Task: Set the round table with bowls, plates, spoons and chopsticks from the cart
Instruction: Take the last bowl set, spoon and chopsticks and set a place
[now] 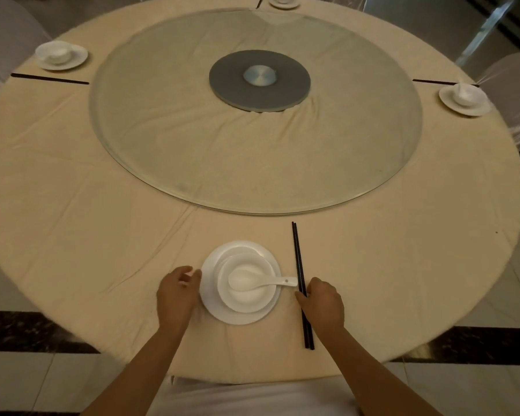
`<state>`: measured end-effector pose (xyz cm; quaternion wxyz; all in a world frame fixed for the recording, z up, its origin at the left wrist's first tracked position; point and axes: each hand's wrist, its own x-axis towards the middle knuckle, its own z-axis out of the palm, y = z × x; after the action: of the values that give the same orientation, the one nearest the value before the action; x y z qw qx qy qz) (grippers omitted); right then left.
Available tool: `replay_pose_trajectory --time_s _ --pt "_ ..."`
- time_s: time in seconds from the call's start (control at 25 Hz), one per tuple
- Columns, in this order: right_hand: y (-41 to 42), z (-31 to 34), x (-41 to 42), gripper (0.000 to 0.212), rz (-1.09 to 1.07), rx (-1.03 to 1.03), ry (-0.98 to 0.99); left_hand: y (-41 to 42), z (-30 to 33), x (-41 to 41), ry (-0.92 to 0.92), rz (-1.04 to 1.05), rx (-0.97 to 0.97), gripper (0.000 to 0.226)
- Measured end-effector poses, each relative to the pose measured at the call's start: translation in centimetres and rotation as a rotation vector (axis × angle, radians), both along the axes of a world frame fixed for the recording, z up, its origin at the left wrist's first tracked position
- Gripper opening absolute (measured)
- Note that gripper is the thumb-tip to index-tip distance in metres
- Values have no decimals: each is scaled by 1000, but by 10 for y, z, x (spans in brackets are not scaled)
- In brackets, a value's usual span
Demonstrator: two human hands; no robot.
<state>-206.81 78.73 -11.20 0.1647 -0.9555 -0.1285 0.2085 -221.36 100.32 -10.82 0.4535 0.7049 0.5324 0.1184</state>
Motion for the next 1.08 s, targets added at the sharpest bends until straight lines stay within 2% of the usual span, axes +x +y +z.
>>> replay_pose_trajectory --time_s 0.04,0.12,0.24,0.52,0.76,0.92,1.08 --pt "-1 0 0 22 -5 2 2 7 -3 -4 70 -48 42 28" --pt "-1 1 -1 19 -8 -1 6 16 -7 -7 129 -139 -33 30" --pt "-1 1 -1 16 -28 19 21 19 -5 -3 26 -212 -183 27" --pt "-1 0 -2 12 -57 64 50 11 -8 -6 -155 -155 -405 35" --pt "-5 2 -4 14 -74 85 56 -4 -12 -13 -185 -121 -465 35" --pt "-10 4 -6 7 -84 114 98 -10 -13 -17 -186 -113 -471 36" --pt "-17 5 -7 15 -66 104 115 -16 -12 -21 -197 -101 -479 36"
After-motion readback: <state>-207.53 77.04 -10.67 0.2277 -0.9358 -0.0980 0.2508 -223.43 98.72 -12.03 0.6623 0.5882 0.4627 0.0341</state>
